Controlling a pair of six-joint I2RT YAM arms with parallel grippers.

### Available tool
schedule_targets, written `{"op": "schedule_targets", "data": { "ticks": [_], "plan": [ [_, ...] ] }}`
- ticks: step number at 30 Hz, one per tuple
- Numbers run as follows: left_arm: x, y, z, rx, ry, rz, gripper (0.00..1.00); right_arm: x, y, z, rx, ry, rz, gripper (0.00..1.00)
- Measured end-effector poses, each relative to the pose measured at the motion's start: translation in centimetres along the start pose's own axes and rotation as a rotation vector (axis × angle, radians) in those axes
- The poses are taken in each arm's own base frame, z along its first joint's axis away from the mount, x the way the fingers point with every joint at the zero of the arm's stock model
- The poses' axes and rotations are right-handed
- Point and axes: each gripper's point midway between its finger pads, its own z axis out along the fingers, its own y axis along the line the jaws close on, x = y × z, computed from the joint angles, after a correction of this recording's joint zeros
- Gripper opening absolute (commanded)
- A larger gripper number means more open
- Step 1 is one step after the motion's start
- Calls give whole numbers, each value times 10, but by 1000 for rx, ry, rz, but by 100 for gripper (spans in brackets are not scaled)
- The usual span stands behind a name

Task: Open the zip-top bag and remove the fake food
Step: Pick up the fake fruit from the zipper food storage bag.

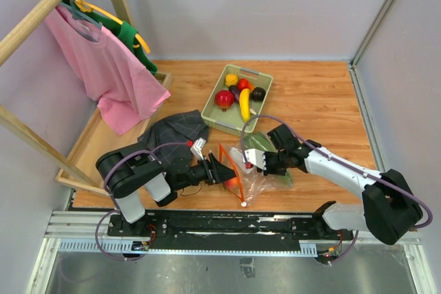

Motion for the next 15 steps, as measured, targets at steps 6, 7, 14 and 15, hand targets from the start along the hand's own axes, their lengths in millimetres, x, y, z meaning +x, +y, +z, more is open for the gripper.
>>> {"op": "schedule_targets", "data": {
  "ticks": [6, 7, 14, 15],
  "plan": [
    [-6, -9, -6, 7, -19, 22, 28, 4, -6, -6, 29, -3, 7, 13],
    [-7, -10, -7, 6, -22, 29, 28, 4, -7, -7, 33, -4, 9, 13],
    [-13, -7, -15, -62, -27, 99, 29, 1, -8, -15, 49, -28, -8, 23],
    [-14, -7, -16, -74, -30, 112, 29, -1, -9, -16, 52, -34, -12, 24]
  ]
}}
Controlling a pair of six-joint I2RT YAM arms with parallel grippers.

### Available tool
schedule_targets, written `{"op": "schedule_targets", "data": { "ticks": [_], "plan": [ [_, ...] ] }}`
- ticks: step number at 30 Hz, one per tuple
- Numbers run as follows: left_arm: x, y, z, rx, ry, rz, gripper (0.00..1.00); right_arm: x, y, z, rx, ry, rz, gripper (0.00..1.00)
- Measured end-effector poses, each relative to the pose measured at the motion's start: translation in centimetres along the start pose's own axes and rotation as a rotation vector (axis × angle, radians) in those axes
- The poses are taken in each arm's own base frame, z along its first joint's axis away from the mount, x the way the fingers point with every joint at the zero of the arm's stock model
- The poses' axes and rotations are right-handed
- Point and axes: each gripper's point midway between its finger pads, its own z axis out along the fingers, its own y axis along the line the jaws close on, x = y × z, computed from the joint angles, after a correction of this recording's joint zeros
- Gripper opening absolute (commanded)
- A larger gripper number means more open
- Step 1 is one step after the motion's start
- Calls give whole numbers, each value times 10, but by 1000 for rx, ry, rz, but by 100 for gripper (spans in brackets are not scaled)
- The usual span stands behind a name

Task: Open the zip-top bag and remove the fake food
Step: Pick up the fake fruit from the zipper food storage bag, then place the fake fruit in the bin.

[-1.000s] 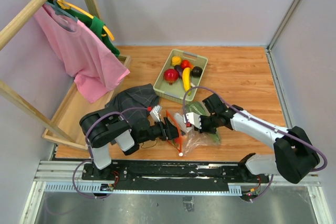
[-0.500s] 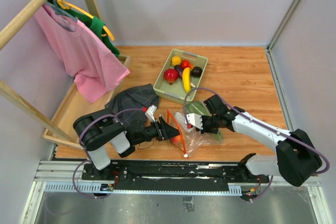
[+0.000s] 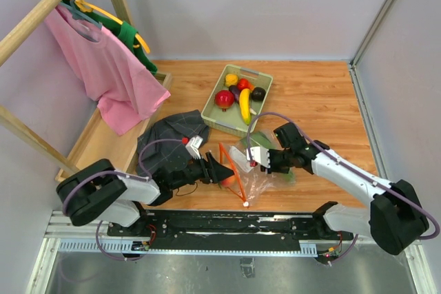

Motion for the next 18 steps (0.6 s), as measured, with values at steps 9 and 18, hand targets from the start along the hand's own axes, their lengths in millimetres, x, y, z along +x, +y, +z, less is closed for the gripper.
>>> {"op": "schedule_targets", "data": {
  "ticks": [9, 18],
  "plan": [
    [-26, -2, -5, -133, -24, 156, 29, -6, 4, -6, -8, -31, -33, 28],
    [-30, 7, -13, -243, 30, 252, 29, -7, 5, -11, -8, -53, -37, 29]
  ]
}}
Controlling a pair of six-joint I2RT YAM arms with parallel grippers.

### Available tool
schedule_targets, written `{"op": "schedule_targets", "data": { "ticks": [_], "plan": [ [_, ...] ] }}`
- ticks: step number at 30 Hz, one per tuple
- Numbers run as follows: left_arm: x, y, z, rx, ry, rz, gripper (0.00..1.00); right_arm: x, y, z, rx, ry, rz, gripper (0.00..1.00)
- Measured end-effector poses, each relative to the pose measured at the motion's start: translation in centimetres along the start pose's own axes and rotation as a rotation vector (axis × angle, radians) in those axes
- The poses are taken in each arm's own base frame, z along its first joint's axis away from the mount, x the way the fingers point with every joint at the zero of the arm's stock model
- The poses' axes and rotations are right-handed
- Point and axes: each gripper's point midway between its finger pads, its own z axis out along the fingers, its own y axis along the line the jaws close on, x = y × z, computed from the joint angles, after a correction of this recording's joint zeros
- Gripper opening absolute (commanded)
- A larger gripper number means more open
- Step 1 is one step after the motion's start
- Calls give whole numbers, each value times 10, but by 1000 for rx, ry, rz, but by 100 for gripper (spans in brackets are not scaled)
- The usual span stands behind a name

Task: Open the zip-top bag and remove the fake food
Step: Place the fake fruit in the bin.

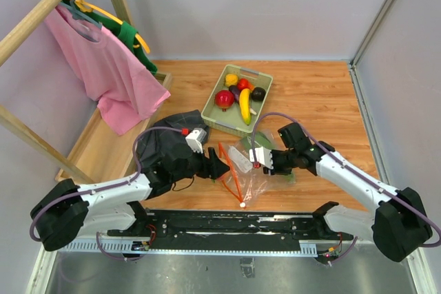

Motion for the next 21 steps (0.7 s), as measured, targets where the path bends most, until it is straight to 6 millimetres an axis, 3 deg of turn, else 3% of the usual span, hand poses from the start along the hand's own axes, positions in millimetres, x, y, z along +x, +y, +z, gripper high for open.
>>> {"op": "schedule_targets", "data": {
  "ticks": [11, 21],
  "plan": [
    [6, -17, -8, 37, 128, 74, 29, -4, 6, -5, -18, -28, -12, 31],
    [21, 4, -24, -68, 244, 135, 29, -2, 4, -7, -10, -31, -3, 31]
  ]
}}
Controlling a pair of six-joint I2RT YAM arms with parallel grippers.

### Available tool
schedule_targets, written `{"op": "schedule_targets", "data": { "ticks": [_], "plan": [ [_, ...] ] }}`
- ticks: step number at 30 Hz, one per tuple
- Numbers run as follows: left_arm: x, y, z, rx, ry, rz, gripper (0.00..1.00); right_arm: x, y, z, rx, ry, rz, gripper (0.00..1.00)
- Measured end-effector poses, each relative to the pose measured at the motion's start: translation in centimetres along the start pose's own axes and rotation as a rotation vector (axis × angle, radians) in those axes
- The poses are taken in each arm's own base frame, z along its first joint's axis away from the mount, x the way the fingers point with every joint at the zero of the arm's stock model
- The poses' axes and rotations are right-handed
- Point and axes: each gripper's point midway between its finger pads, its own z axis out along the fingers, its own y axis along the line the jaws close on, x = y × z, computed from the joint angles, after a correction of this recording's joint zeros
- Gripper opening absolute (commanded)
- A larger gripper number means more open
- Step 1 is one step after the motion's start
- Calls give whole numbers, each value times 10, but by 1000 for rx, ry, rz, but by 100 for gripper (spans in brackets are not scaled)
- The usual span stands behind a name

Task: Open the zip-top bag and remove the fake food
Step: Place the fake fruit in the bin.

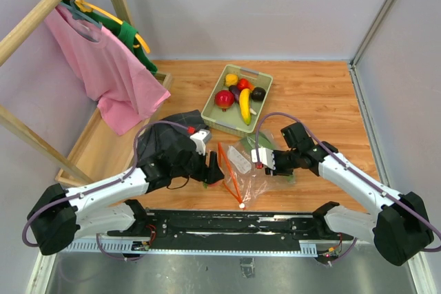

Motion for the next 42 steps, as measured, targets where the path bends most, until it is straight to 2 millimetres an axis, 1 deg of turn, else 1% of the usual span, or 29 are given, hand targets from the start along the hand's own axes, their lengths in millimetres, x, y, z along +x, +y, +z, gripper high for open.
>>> {"op": "schedule_targets", "data": {
  "ticks": [4, 8, 12, 15, 20, 23, 25, 34, 39, 42],
  "plan": [
    [-7, 3, -11, -26, -15, 14, 29, 0, 0, 0, 1, 1, 1, 31],
    [-21, 2, -24, -47, -52, 28, 29, 0, 0, 0, 1, 1, 0, 31],
    [-42, -3, -37, -51, -108, 37, 29, 0, 0, 0, 1, 1, 0, 31],
    [-61, -12, -45, -35, -155, 51, 30, 0, 0, -1, 1, 0, 0, 31],
    [-96, -28, -48, -10, -229, 76, 29, -1, 0, -3, 6, -8, 0, 31],
    [-118, -31, -43, -13, -261, 86, 29, -1, -1, -5, 14, -11, 6, 31],
    [-130, -29, -37, -23, -278, 90, 29, 0, -2, -7, 17, -19, 17, 32],
    [-167, -11, -1, -85, -312, 116, 29, 3, 3, -14, 10, -40, 60, 32],
    [-198, 2, 20, -128, -364, 127, 30, 6, 0, -17, 21, -42, 80, 32],
    [-210, 10, 35, -154, -373, 130, 30, 8, -1, -19, 29, -41, 87, 33]
  ]
}}
